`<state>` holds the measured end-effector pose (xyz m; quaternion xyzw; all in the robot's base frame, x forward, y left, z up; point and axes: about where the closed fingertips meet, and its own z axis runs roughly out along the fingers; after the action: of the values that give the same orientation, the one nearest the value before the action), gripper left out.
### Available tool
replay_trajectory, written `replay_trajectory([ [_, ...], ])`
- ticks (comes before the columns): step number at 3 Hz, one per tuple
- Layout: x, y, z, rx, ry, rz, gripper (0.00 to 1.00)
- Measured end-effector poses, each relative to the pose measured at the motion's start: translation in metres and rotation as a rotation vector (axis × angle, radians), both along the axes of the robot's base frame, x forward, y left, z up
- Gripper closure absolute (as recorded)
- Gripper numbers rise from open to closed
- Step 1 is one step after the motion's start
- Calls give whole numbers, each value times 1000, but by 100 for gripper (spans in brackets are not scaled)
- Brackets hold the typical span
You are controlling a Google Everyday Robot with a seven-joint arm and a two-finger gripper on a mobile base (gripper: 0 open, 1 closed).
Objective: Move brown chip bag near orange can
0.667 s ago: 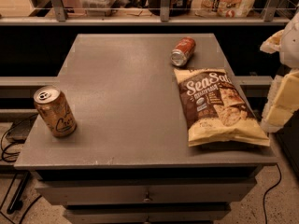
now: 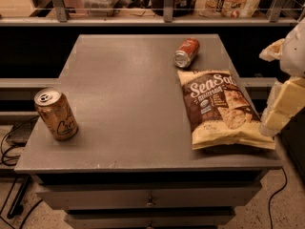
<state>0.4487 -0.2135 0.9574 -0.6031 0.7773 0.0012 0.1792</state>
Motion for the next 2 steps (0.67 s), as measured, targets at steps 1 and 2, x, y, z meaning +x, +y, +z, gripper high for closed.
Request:
replay_trajectory([
  [1,-5,-1,10,-35,-12,-7,0],
  [2,5,2,0,49,-32,-48,0],
])
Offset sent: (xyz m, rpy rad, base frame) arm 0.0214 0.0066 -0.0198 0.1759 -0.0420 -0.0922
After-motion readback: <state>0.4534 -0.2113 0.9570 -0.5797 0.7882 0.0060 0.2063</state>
